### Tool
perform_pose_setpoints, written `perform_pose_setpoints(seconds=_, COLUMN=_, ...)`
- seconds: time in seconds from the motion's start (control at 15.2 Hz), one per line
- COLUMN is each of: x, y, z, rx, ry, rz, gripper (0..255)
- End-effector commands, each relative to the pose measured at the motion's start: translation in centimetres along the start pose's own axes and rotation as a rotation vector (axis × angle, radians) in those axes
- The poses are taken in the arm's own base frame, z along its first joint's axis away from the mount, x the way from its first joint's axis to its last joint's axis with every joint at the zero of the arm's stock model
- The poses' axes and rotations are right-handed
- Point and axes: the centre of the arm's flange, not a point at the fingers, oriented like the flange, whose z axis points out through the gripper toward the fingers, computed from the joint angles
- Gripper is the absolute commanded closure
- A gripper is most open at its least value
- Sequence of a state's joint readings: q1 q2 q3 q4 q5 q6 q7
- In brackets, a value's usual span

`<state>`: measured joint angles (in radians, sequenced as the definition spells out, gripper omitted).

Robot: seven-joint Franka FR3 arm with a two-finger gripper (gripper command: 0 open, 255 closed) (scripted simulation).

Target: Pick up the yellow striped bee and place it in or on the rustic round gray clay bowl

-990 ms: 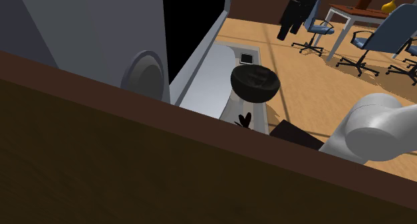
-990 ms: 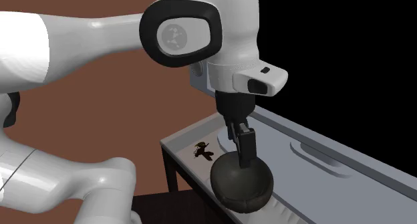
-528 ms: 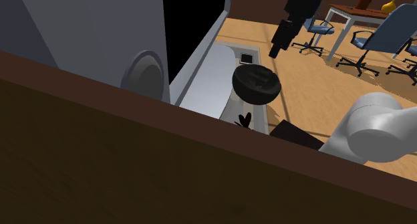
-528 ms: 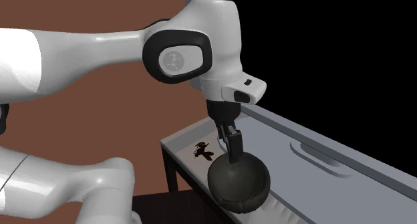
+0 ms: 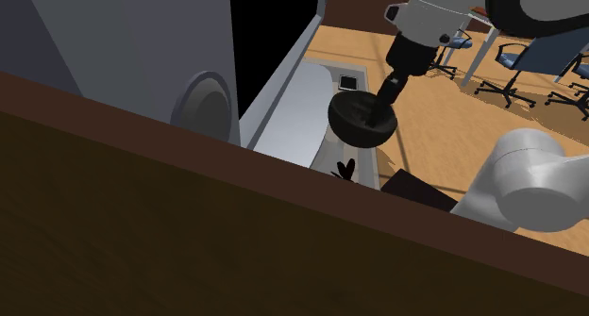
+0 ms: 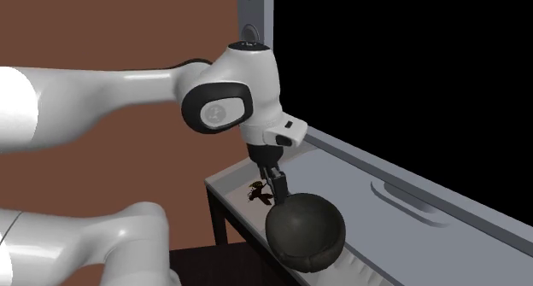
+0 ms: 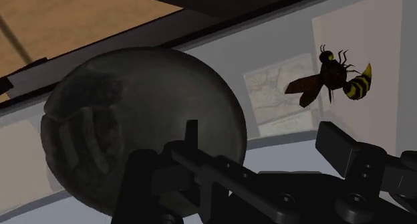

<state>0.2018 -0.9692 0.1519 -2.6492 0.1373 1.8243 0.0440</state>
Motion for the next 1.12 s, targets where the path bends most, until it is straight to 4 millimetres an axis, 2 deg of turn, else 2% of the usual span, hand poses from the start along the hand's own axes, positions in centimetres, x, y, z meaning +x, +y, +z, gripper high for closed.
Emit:
perform_pose_setpoints(seconds=0.0, x=-1.0, y=-1.8, z=1.6, rx=0.015, ry=0.004, rz=-0.030, gripper=0)
perform_pose_setpoints(seconds=0.53, x=-4.1, y=-9.1, z=7.6, rx=0.070, ry=0.018, rz=-0.154, gripper=0)
perform_pose_setpoints(seconds=1.06, x=-4.3, y=-9.8, z=11.6, rx=0.073, ry=0.019, rz=-0.161, gripper=0)
